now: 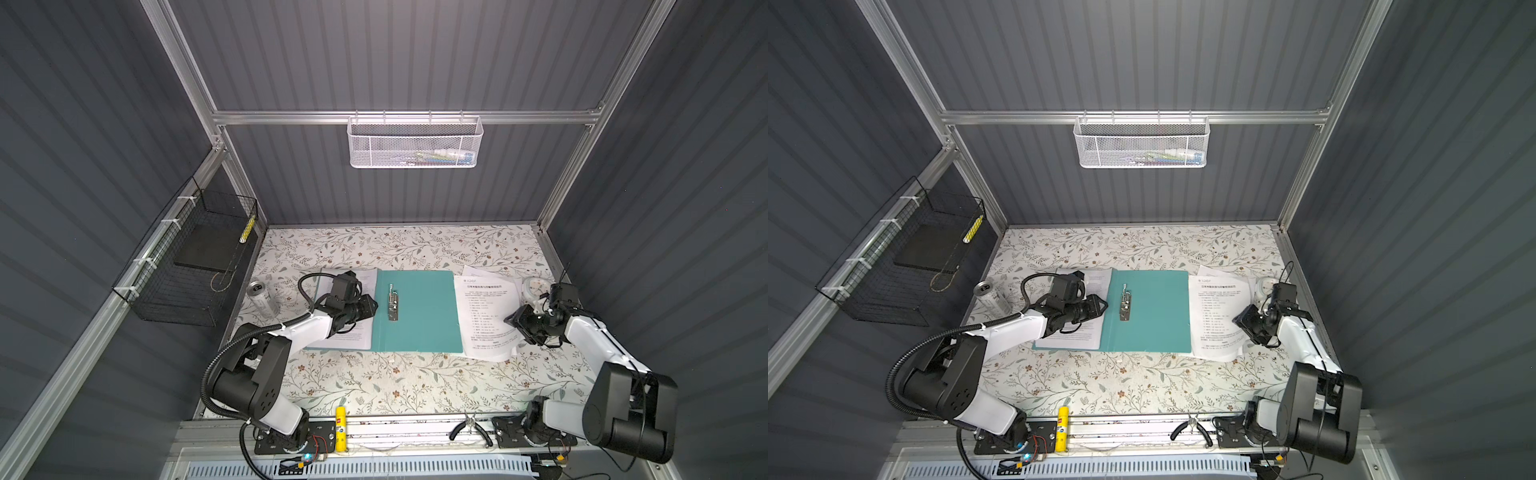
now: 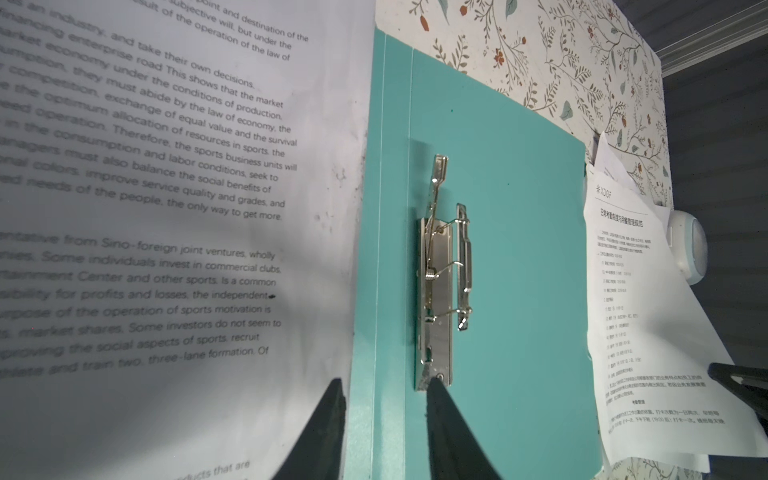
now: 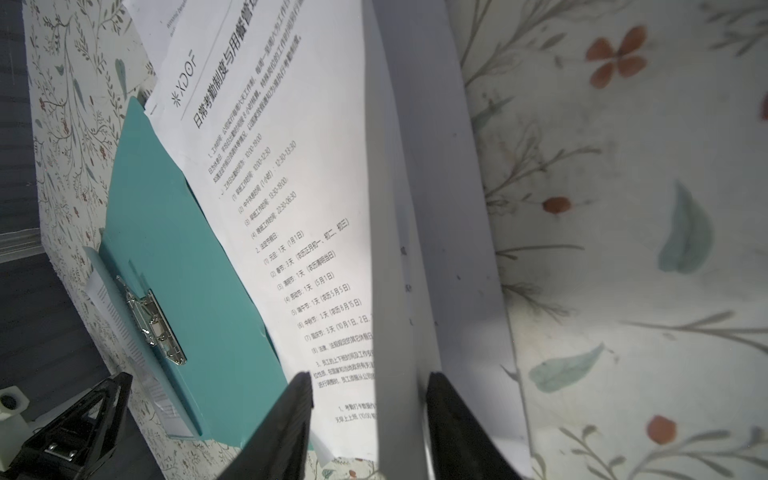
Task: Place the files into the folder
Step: 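Pinch the edge of the Chinese-text paper with the right gripper, then lift the paper and carry it toward the folder clip with the right gripper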
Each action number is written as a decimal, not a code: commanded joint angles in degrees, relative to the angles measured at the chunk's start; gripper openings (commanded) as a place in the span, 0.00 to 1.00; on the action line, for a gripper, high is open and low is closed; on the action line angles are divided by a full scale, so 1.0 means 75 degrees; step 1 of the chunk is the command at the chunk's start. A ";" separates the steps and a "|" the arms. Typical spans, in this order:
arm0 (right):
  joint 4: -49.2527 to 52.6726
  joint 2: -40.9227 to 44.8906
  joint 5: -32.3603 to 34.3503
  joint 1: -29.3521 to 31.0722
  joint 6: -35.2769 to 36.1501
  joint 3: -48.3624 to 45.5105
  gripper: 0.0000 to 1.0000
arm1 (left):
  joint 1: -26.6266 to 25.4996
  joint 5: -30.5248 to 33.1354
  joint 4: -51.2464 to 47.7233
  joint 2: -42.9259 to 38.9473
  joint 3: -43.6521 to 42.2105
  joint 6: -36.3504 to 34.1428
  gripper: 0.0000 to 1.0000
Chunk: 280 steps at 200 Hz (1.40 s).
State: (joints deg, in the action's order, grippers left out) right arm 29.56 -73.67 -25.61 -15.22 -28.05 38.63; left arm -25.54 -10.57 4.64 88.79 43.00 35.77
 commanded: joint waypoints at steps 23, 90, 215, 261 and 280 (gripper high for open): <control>-0.0144 -0.0037 -0.0266 0.0058 0.0008 -0.0320 0.47 | -0.0061 -0.0011 0.0025 -0.0013 0.0108 0.0059 0.35; 0.0106 -0.0124 0.0498 0.0061 -0.0084 -0.0583 0.48 | -0.0063 -0.0019 -0.0004 0.0078 0.0193 0.0094 0.36; -0.0072 0.0248 -0.0227 0.0061 -0.0235 -0.0663 0.11 | -0.0134 0.0080 -0.0104 0.0103 0.0312 0.0138 0.36; 0.0625 0.1100 0.0074 0.0058 -0.0179 0.0041 0.00 | -0.0143 0.0050 -0.0144 0.0069 0.0417 0.0126 0.36; 0.1028 0.1233 0.0243 0.0051 -0.0068 0.0529 0.00 | -0.0145 0.0090 -0.0252 -0.0023 0.0486 0.0063 0.36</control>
State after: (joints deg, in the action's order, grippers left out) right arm 32.62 -65.87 -25.85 -15.16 -29.63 38.15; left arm -26.22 -10.35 4.69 89.30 44.53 36.64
